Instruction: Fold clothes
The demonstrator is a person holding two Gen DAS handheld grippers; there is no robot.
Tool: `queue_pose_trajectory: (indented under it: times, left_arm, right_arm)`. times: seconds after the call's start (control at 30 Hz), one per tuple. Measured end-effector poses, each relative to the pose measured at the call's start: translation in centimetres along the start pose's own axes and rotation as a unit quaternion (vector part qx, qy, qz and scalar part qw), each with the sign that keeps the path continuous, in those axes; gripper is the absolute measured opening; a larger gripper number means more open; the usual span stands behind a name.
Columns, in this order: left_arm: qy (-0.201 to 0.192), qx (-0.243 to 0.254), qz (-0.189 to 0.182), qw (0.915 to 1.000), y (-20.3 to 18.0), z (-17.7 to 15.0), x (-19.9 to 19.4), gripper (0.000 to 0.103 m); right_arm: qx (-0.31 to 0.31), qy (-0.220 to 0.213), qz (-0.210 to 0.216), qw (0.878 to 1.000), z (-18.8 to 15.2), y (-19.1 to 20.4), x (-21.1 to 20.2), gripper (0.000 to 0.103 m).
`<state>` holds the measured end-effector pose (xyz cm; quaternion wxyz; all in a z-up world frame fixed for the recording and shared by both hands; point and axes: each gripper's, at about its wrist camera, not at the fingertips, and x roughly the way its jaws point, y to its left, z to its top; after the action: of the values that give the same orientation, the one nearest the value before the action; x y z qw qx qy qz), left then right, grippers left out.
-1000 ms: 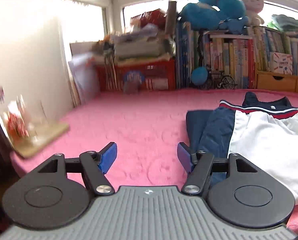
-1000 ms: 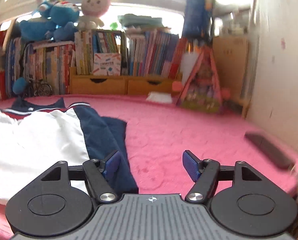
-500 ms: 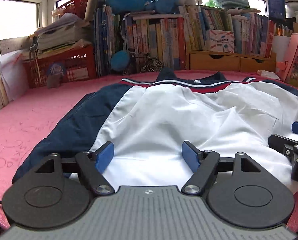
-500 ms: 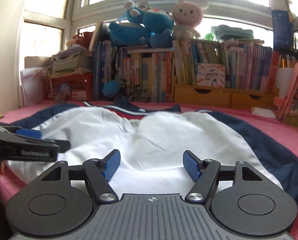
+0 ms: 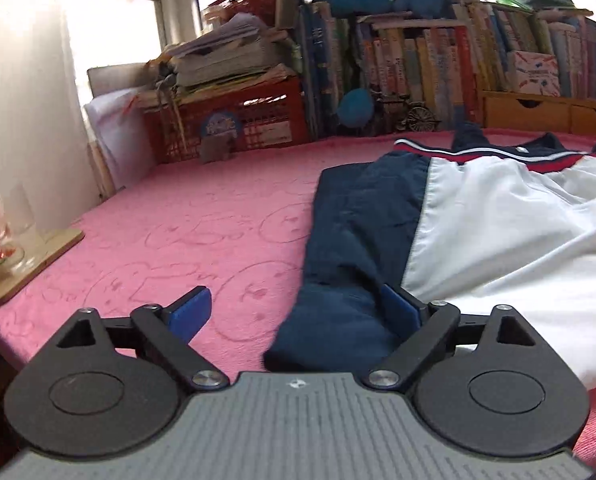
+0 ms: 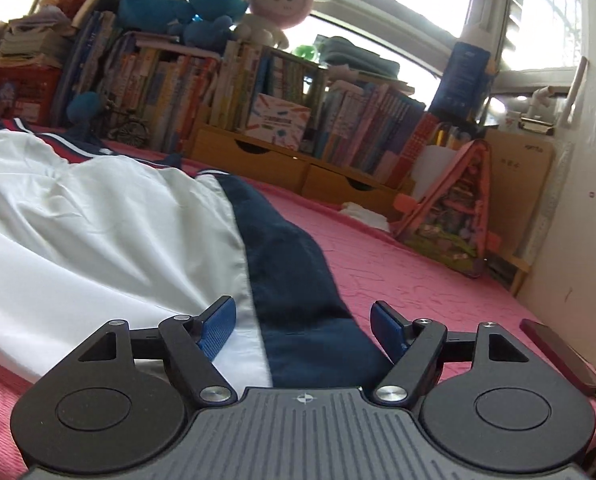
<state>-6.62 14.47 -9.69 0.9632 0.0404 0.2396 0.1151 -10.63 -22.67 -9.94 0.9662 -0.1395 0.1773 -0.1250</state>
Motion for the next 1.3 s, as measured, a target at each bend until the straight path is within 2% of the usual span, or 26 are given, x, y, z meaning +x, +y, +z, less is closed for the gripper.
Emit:
queue_pose_trajectory:
  times: [0.07,0.13,0.2,0.23,0.33,0.4,0.43,0.47,0.5,0.57,0.67,0.77,0.87,0.97,1.03,1.13,1.2,1.27,1.3]
  left_arm:
    - [0.007,-0.013,0.01,0.9998,1.6,0.3,-0.2,0.099]
    - [0.008,-0.019,0.021,0.9996,2.7,1.1,-1.0,0.098]
    - [-0.015,-0.033,-0.001,0.9993,3.3,2.4,-2.4,0.085]
    - [-0.031,-0.038,-0.022,0.9986,3.1,3.4,-3.1,0.083]
    - [-0.059,-0.027,-0.123,0.9903,0.4,6.4,-3.6,0.08]
    - [-0.072,-0.007,-0.184,0.9803,-2.9,8.2,-2.9,0.077]
    - [-0.074,0.008,-0.201,0.9767,-4.8,8.9,-2.3,0.073]
    - [-0.071,0.025,-0.21,0.9748,-6.9,9.5,-1.3,0.069]
    - [-0.063,0.04,-0.211,0.9746,-8.7,10.0,-0.1,0.061]
    - [-0.029,0.051,-0.205,0.977,-11.1,10.6,3.1,0.055]
    - [0.014,0.057,-0.181,0.9817,-11.4,10.0,7.1,0.052]
    - [0.047,0.06,-0.16,0.9842,-11.1,9.2,10.2,0.059]
    - [0.045,0.056,-0.159,0.9846,-10.7,8.8,10.3,0.064]
    - [0.049,0.062,-0.146,0.9861,-10.9,8.9,10.2,0.074]
    - [0.053,0.057,-0.144,0.9865,-10.8,9.0,10.4,0.076]
    - [0.057,0.053,-0.145,0.9863,-10.6,9.1,10.5,0.078]
    - [0.058,0.053,-0.145,0.9863,-10.7,9.1,10.6,0.079]
    - [0.059,0.052,-0.146,0.9862,-10.6,9.1,10.6,0.079]
    - [0.06,0.051,-0.147,0.9861,-10.6,9.1,10.7,0.08]
  right_arm:
    - [0.017,0.013,0.002,1.0,0.1,-1.3,0.4,0.085]
    - [0.026,0.031,-0.008,0.999,0.7,-2.3,0.6,0.084]
    - [0.055,0.035,-0.001,0.998,2.1,-3.5,0.4,0.076]
    - [0.072,0.032,0.015,0.997,2.9,-4.1,0.2,0.075]
    - [0.107,0.02,0.105,0.988,5.9,-4.3,0.5,0.069]
    - [0.087,0.013,0.151,0.985,8.0,-2.5,1.7,0.053]
    - [0.067,0.012,0.168,0.983,8.9,-1.1,2.4,0.048]
    - [0.05,0.012,0.183,0.982,9.6,0.3,3.2,0.038]
    - [0.035,0.018,0.202,0.979,10.4,1.7,4.2,0.033]
    - [0.013,0.042,0.237,0.97,11.5,4.0,6.6,0.032]
    - [0.001,0.076,0.251,0.965,11.9,5.5,10.0,0.031]
    - [0.017,0.105,0.252,0.962,11.0,5.2,12.7,0.024]
    - [0.04,0.11,0.266,0.957,10.2,4.6,13.7,0.023]
    - [0.042,0.108,0.268,0.956,10.1,4.5,13.8,0.023]
    - [0.045,0.102,0.266,0.958,10.3,4.2,13.6,0.023]
    - [0.099,0.079,0.269,0.955,10.4,2.3,13.4,0.027]
    - [0.168,0.09,0.283,0.94,9.7,0.7,14.2,0.029]
    - [0.236,0.125,0.299,0.916,9.0,-0.5,15.9,0.024]
    - [0.244,0.128,0.296,0.915,9.0,-0.6,16.0,0.02]
